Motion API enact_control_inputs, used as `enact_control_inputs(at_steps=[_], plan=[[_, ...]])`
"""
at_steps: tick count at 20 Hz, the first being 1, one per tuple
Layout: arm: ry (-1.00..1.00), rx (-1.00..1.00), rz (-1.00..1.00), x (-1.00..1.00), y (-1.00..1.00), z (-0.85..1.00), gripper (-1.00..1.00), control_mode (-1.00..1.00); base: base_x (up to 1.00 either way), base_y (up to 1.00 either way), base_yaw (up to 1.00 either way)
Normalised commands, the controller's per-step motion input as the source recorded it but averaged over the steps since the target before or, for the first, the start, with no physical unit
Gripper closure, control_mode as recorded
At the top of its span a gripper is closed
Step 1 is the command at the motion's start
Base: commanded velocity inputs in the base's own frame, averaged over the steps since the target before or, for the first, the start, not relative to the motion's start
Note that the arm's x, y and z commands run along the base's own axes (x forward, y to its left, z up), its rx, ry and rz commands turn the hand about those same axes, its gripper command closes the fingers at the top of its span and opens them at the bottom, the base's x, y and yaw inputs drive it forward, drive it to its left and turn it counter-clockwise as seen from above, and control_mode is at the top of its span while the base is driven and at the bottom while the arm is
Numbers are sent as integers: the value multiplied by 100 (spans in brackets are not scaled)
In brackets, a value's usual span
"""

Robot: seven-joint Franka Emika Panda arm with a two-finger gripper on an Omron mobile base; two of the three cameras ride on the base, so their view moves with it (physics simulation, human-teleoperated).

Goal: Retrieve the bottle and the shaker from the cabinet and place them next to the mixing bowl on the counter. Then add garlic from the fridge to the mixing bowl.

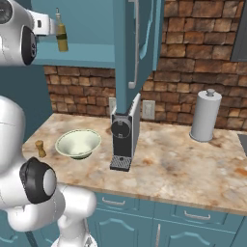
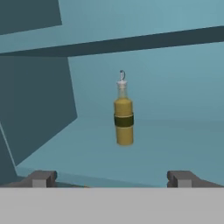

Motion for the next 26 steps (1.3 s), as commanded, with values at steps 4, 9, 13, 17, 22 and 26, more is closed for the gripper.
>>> enact_control_inputs(at_steps=[4, 9, 13, 17, 22, 26], plan=[[0, 0, 0, 51, 2, -8, -100, -100, 0, 0, 0], [0, 0, -1, 48, 0, -12, -100, -100, 0, 0, 0], [-1, 0, -4, 40, 0, -16, -100, -100, 0, 0, 0], [0, 0, -5, 34, 0, -2, -100, -100, 0, 0, 0], [-1, 0, -2, 29, 0, 0, -100, -100, 0, 0, 0], [-1, 0, 0, 9, 10, 0, -100, -100, 0, 0, 0]])
